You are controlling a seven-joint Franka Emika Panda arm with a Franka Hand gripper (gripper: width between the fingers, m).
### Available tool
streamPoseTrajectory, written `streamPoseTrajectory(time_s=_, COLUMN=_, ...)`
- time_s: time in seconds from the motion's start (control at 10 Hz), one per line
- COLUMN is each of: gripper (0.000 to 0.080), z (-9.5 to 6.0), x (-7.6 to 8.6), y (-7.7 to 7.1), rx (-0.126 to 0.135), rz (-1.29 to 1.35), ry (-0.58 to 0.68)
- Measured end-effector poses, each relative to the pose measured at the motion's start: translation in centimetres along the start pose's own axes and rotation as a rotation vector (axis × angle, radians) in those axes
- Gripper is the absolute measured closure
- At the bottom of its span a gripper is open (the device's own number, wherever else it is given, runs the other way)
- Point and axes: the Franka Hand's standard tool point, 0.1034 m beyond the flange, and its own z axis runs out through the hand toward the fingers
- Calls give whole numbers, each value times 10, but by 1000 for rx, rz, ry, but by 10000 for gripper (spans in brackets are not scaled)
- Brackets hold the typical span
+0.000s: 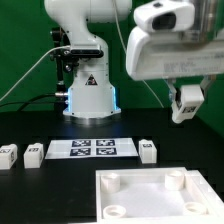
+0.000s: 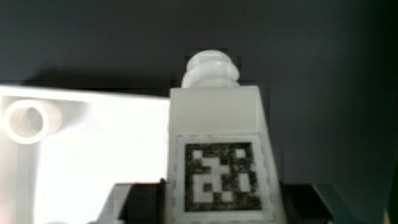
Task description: Assemble one leg
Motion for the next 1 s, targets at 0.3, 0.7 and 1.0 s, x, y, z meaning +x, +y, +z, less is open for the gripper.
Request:
streamPoseTrajectory(time_s=0.3, gripper=508, z=2, x=2, y=-2, rx=24, rz=-9, ry=275)
streamPoseTrajectory(time_s=0.7, gripper=508, z=-8, x=71, y=33, rx=34, rz=-69, ry=398)
streamPoseTrajectory(time_s=1.0, gripper=508, z=-1, x=84, y=30, rx=37, rz=-78, ry=462)
